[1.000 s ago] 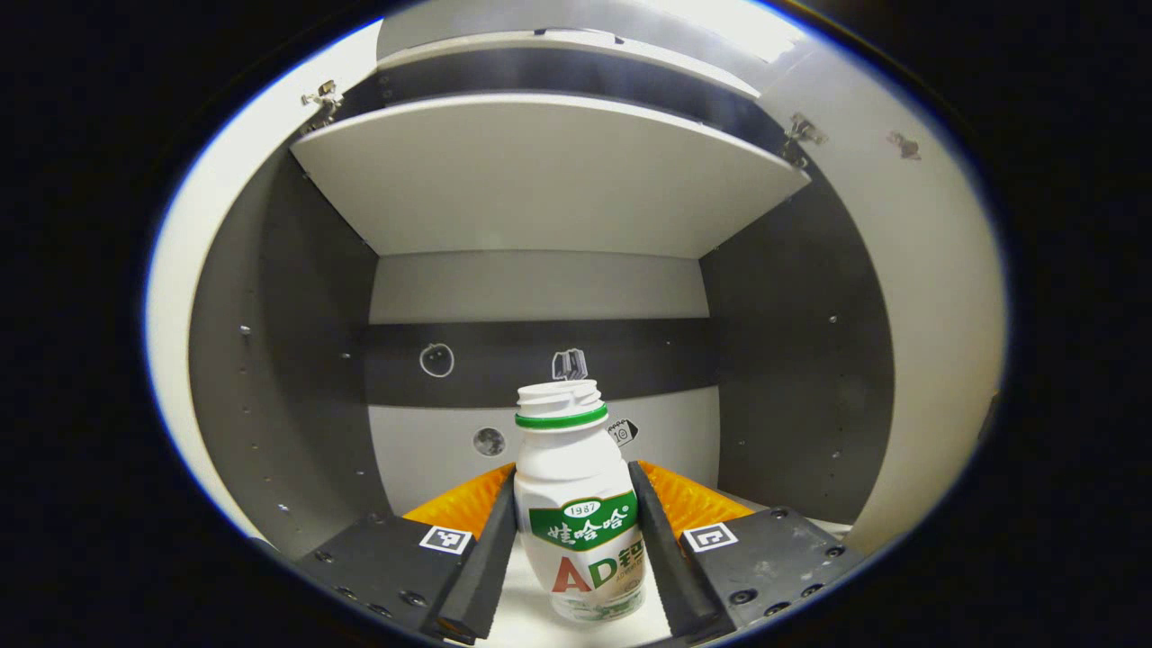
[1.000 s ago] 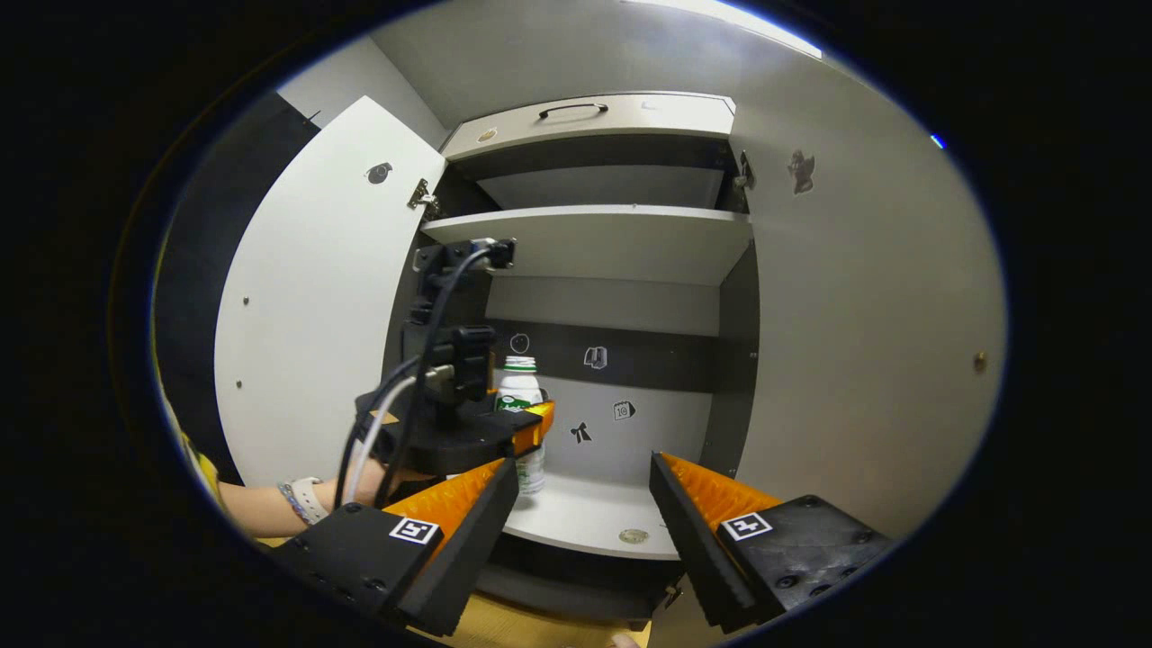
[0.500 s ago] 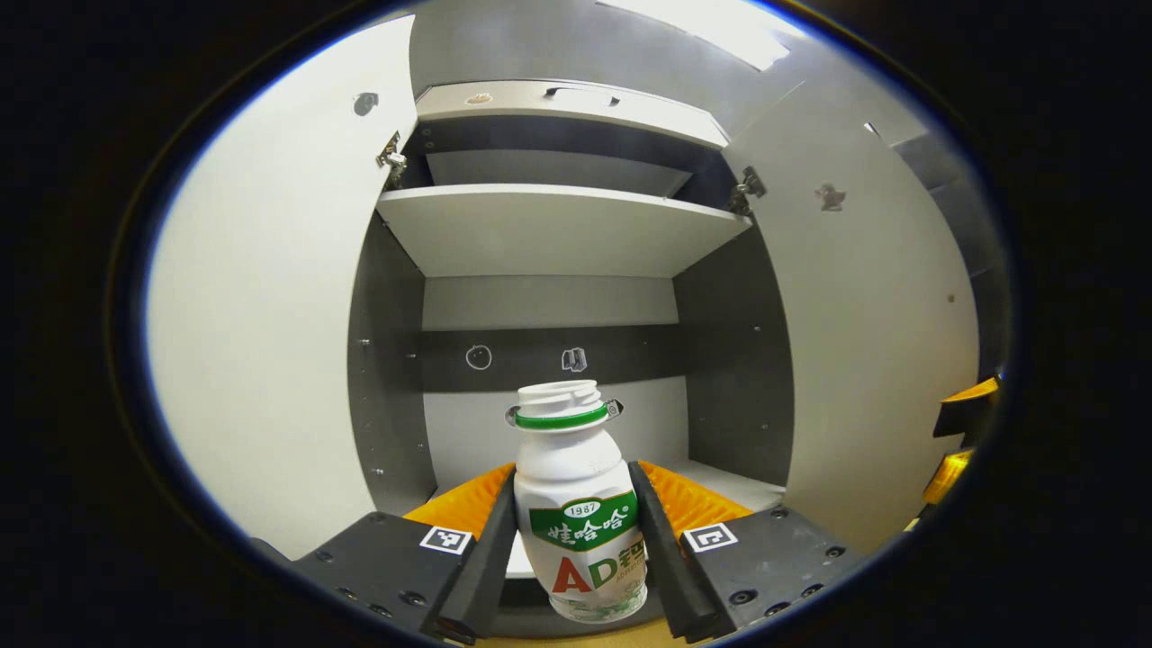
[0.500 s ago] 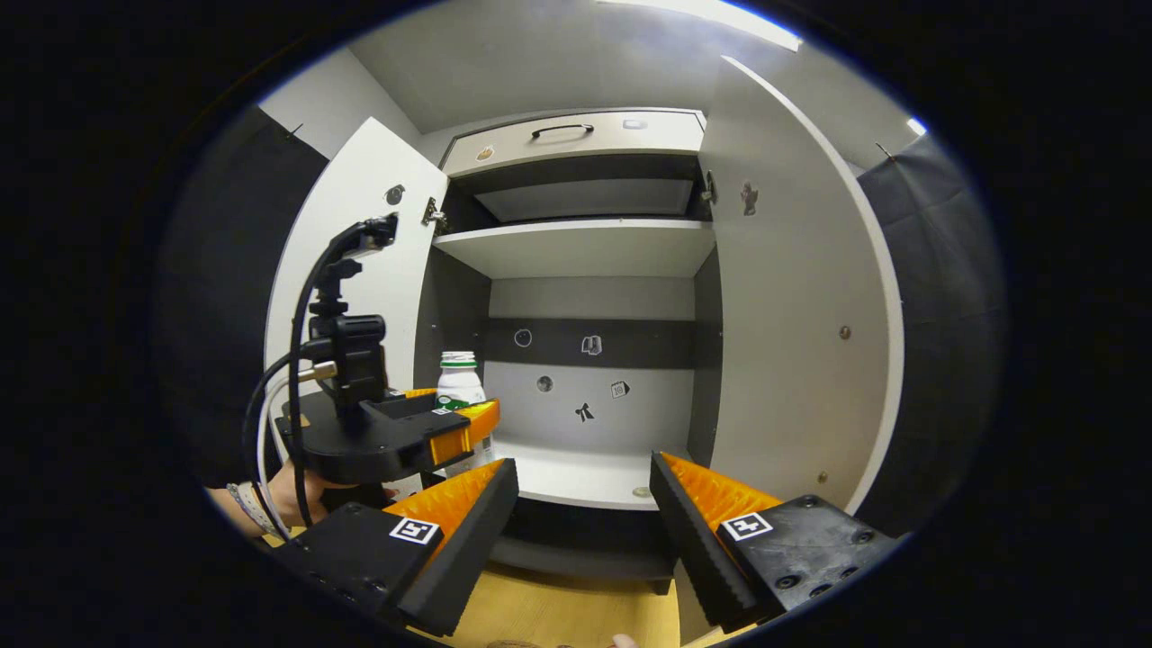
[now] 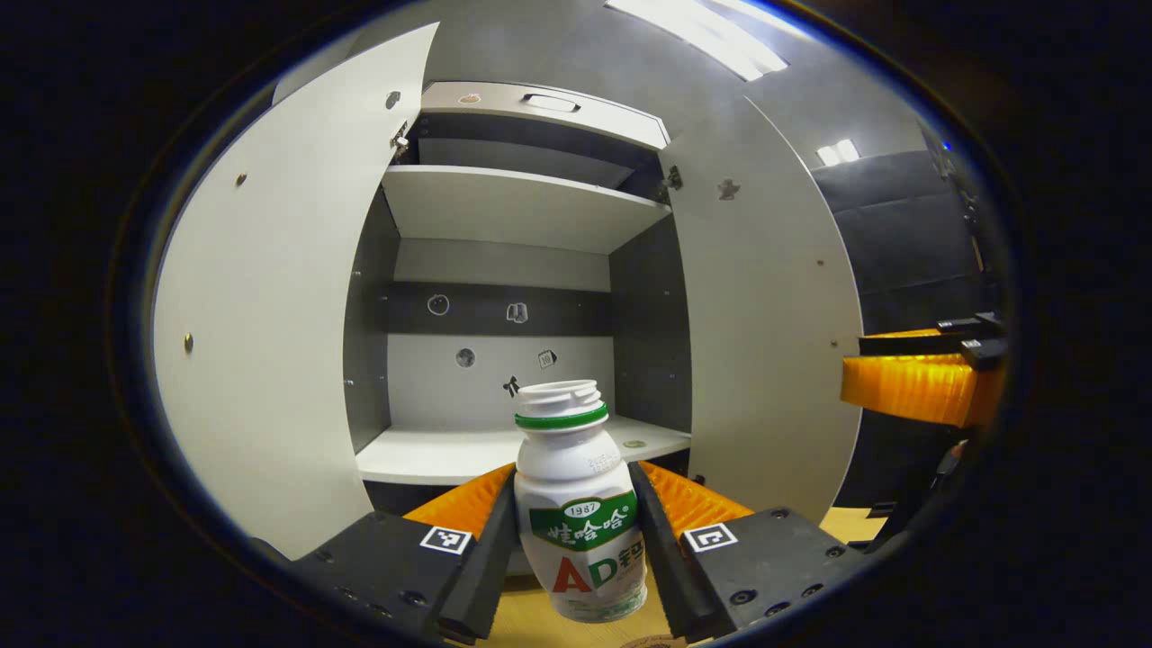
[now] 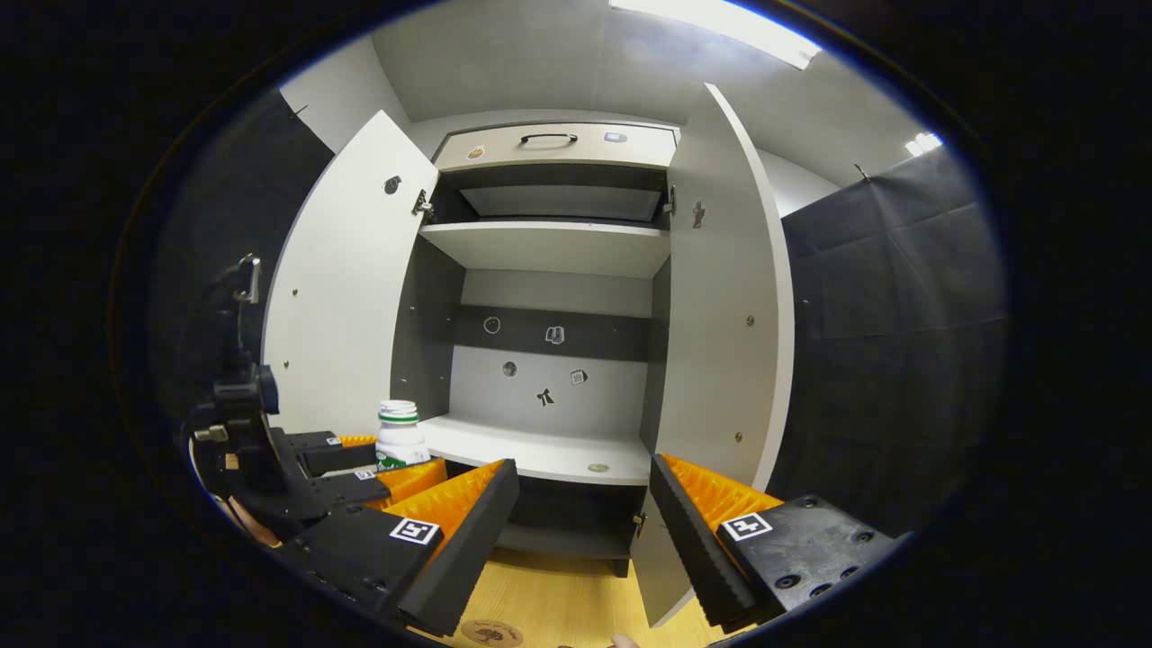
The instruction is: Grasp the bottle in the cabinet with the left hand and place it on the coaster, then close the right door with the right hand and the left door with the left hand.
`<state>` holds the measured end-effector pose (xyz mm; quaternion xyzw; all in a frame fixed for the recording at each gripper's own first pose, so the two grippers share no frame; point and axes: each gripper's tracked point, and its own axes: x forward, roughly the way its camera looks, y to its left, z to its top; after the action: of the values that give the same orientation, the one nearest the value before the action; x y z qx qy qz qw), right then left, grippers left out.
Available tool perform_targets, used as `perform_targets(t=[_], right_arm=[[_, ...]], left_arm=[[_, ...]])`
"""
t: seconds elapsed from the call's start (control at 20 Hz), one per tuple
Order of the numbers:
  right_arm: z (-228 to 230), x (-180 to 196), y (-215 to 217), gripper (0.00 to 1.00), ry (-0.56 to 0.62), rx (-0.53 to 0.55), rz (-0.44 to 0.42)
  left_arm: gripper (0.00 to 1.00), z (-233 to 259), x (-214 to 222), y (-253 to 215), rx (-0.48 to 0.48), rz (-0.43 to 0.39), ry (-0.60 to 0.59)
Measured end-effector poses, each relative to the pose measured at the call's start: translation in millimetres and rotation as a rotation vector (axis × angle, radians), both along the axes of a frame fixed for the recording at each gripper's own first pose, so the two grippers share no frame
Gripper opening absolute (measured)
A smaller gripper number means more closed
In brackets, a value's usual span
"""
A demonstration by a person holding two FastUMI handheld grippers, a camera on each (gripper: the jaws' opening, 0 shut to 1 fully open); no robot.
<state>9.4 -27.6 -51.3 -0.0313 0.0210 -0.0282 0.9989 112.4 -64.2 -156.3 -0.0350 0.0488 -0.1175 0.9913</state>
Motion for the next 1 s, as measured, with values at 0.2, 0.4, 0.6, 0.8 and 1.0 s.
perform_targets(t=[0.2, 0.4, 0.6, 0.8, 1.0], right_arm=[[-30, 6, 1, 0.98, 0.039, -0.031, 0.033], [-54, 14, 3, 0.98, 0.037, -0.021, 0.086], [-73, 16, -7, 0.98, 0.014, -0.023, 0.105], [-95, 14, -22, 0.98, 0.031, -0.032, 0.089], [-112, 8, -23, 0.98, 0.065, -0.029, 0.105]], left_arm=[[0.71, -52, -26, -33, -0.002, -0.036, 0.042], [0.71, -100, -42, -56, 0.008, -0.029, 0.048], [0.71, -149, -59, -72, 0.022, 0.013, 0.082], [0.71, -175, -62, -81, 0.023, 0.035, 0.083], [0.72, -188, -59, -80, 0.040, 0.053, 0.079]])
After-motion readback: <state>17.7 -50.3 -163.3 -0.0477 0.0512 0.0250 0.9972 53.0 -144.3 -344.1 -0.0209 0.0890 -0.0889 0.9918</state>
